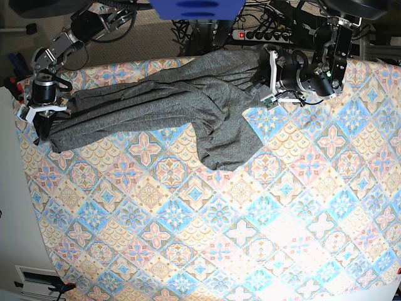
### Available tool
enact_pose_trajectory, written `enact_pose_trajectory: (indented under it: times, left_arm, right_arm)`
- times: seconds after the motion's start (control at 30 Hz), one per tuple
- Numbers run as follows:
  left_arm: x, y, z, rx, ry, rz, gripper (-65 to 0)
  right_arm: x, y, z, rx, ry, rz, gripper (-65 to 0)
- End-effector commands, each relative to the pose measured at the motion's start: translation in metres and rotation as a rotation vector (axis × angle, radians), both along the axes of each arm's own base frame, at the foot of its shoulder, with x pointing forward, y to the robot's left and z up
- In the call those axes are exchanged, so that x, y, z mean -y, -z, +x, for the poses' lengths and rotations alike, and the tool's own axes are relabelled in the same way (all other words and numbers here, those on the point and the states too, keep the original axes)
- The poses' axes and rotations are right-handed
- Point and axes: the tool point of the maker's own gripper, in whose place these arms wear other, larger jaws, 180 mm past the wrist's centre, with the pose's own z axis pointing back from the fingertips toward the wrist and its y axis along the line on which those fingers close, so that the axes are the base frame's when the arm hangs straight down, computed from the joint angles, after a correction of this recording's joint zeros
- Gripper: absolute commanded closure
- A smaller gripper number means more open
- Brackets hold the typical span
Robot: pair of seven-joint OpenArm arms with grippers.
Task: Layout the t-shirt on the table in an organized manner, then fold the t-shirt properly
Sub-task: 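Lift and pull the shirt ends apart with both grippers to stretch it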
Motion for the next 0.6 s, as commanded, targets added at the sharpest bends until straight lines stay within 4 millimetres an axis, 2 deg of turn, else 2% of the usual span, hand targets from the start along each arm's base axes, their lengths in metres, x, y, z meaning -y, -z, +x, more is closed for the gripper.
enact_pose_trajectory:
  times: [0.0, 0.2, 0.3, 0.37, 0.43, 0.57]
  left_arm:
    - [-0.007, -0.001, 0.002, 0.008, 0.006, 0.031, 0.0]
    - [-0.014, 0.014, -0.007, 0.007, 0.076, 0.16, 0.0]
    - [-0.016, 0.022, -0.016, 0.0, 0.09, 0.21, -0.5]
    - [-0.016, 0.023, -0.012, 0.014, 0.059, 0.223, -8.3]
    - [-0.019, 0.025, -0.011, 0.018, 0.037, 0.241, -14.1]
    - [-0.021, 0.024, -0.009, 0.029, -0.001, 0.244, -22.6]
  right_arm:
    - [0.012, -0.023, 0.005, 0.078, 0.023, -0.037, 0.0]
    - [0.013, -0.024, 0.003, 0.078, 0.028, -0.038, 0.0]
    - [0.013, -0.023, 0.003, 0.075, 0.025, -0.04, -13.3]
    - [0.013, -0.023, 0.002, 0.075, 0.027, -0.04, -21.7]
    - [0.014, -0.024, 0.002, 0.077, 0.029, -0.041, -27.2]
    - [0.014, -0.024, 0.001, 0.08, 0.031, -0.039, -30.8]
